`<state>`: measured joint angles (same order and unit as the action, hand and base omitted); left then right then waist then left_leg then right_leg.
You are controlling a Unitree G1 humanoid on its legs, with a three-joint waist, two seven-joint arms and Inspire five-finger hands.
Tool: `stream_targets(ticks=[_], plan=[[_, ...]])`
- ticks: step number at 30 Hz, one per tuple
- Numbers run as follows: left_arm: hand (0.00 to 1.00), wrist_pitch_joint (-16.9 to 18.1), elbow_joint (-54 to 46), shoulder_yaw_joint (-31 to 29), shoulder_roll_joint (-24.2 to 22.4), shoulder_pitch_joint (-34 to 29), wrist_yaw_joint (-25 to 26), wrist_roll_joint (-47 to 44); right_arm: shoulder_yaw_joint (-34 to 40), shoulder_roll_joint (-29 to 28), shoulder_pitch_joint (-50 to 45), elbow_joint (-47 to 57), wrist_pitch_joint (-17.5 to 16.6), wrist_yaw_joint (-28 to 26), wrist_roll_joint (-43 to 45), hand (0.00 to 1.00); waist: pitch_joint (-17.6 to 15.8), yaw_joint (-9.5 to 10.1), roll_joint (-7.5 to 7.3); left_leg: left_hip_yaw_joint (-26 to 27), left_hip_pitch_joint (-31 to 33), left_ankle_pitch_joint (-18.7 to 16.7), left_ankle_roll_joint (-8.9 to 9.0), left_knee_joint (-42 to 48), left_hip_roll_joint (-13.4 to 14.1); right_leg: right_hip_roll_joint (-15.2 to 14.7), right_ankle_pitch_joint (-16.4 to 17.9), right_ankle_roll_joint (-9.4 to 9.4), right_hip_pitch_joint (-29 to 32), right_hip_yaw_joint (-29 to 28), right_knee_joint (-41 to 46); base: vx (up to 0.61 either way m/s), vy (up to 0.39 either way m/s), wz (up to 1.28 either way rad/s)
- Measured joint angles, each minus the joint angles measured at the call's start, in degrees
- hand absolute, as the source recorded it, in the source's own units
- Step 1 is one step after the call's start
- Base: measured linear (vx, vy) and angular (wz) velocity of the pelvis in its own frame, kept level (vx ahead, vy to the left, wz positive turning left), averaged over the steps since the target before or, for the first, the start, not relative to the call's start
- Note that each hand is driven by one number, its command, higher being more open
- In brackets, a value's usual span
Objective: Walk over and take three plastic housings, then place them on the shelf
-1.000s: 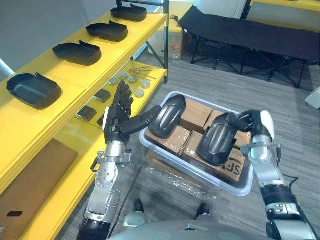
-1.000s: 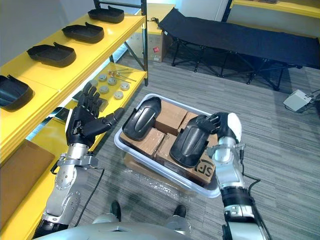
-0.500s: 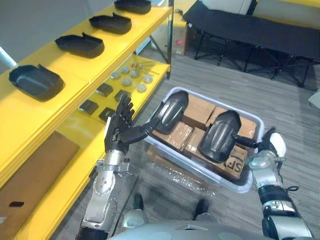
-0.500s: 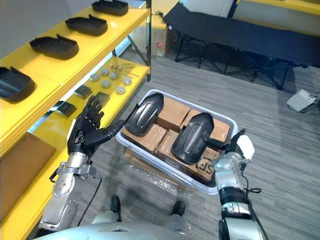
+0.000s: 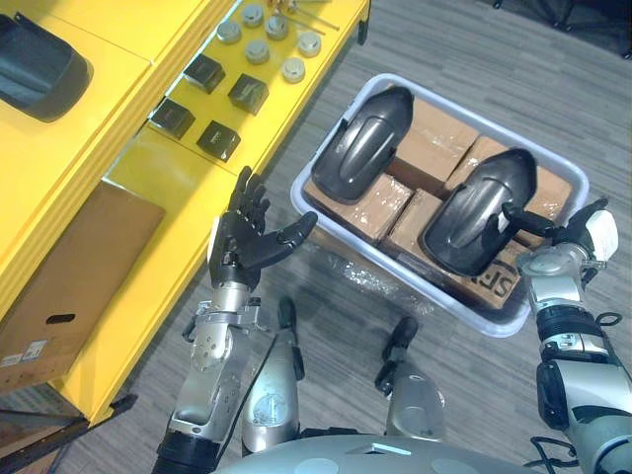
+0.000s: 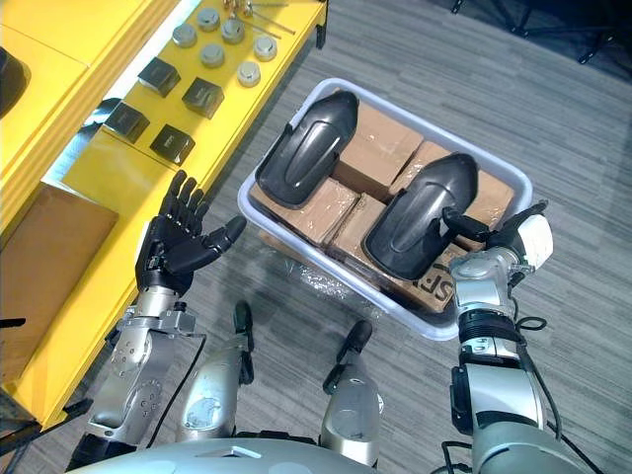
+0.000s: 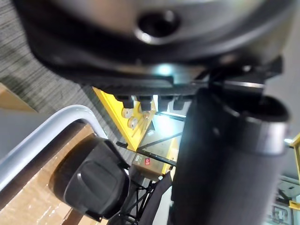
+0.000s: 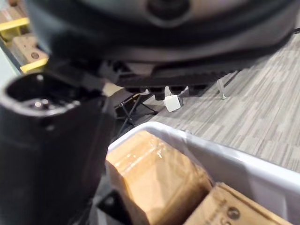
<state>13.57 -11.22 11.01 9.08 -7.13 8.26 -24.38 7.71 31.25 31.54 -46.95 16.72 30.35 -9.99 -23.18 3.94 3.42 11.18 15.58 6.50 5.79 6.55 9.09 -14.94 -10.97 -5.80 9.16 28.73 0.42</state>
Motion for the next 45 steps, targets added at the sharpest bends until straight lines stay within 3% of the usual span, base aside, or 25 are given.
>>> stream_targets(ticks=[5, 15, 16, 22, 29, 33, 38, 45], plan=[[1.0, 2.4, 1.3, 0.7, -0.1, 2.1, 1.9, 0.0, -1.8, 0.8, 1.9, -0.6, -0.2, -1.5, 0.3, 1.0, -1.5, 0.47, 0.7, 0.1, 3.1, -2.3, -0.31, 4.0, 0.6, 0.1, 0.2, 0.23, 1.9, -0.7, 0.6, -0.01, 0.011, -0.05], [1.0, 2.6, 3.3, 1.7, -0.1, 4.2, 6.1, -0.3, -3.8, 1.0, 2.3, 3.5, 0.1, -6.9, -3.4, 1.0, -3.6, 0.56, 0.37, 0.7, 4.9, -3.2, -0.19, 5.6, 1.2, 0.1, 0.6, 0.78, 4.2, -2.0, 2.1, 0.0, 0.0, -0.05], [1.0, 2.6, 3.7, 1.7, -0.1, 4.4, 6.2, -0.3, -3.7, 1.0, 2.3, 4.0, 0.5, -7.5, -4.1, 0.0, -3.7, 0.53, 0.36, 0.8, 4.9, -3.2, -0.19, 5.7, 1.2, 0.1, 0.7, 0.87, 4.3, -2.1, 2.3, 0.0, -0.006, -0.04], [1.0, 2.6, 5.0, 1.7, -0.3, 5.2, 6.5, -0.3, -4.6, 1.7, 3.4, 5.1, 5.8, -12.8, -16.2, 0.0, -3.7, 0.39, 0.44, 0.8, 4.8, -3.0, -0.22, 5.4, 1.3, 0.1, 0.9, 1.06, 4.4, -2.2, 2.7, 0.0, -0.001, -0.01], [1.0, 2.5, 5.1, 1.7, -0.3, 4.8, 6.6, -0.5, -10.7, 3.4, 7.0, 2.2, 13.5, -19.5, -32.2, 0.0, -3.7, 0.68, 0.46, 0.4, 2.7, -1.0, -0.38, 1.6, 1.2, 0.0, 2.4, 1.42, 4.4, -1.6, 4.5, -0.01, -0.006, 0.03], [1.0, 2.5, 5.1, 1.7, -0.3, 4.8, 6.6, -0.6, -11.8, 3.8, 7.8, 0.8, 14.3, -22.6, -34.9, 0.0, -3.7, 0.81, 0.48, 0.1, 1.8, 0.6, -0.35, -0.9, 0.8, -0.1, 2.5, 1.37, 4.3, -1.0, 4.8, 0.0, -0.007, 0.09], [1.0, 2.3, 5.0, 1.2, -0.3, 4.4, 6.9, -3.7, -11.7, 4.5, 8.1, -1.2, 15.0, -22.7, -34.6, 0.0, -3.6, 0.91, 0.59, -0.3, 0.6, 2.0, -0.36, -3.0, -0.4, -1.4, 3.2, 0.97, 4.3, -0.5, 6.4, 0.01, 0.015, 0.1], [1.0, 1.9, 4.9, -1.8, -0.3, 2.5, 7.7, -6.3, -10.4, 4.9, 7.4, -1.7, 13.1, -22.4, -33.4, 0.0, -3.5, 1.14, 0.73, -0.5, -0.2, 2.4, -0.84, -4.2, -0.9, -1.8, 3.3, 0.76, 3.8, -0.1, 6.5, 0.0, -0.001, 0.03]])
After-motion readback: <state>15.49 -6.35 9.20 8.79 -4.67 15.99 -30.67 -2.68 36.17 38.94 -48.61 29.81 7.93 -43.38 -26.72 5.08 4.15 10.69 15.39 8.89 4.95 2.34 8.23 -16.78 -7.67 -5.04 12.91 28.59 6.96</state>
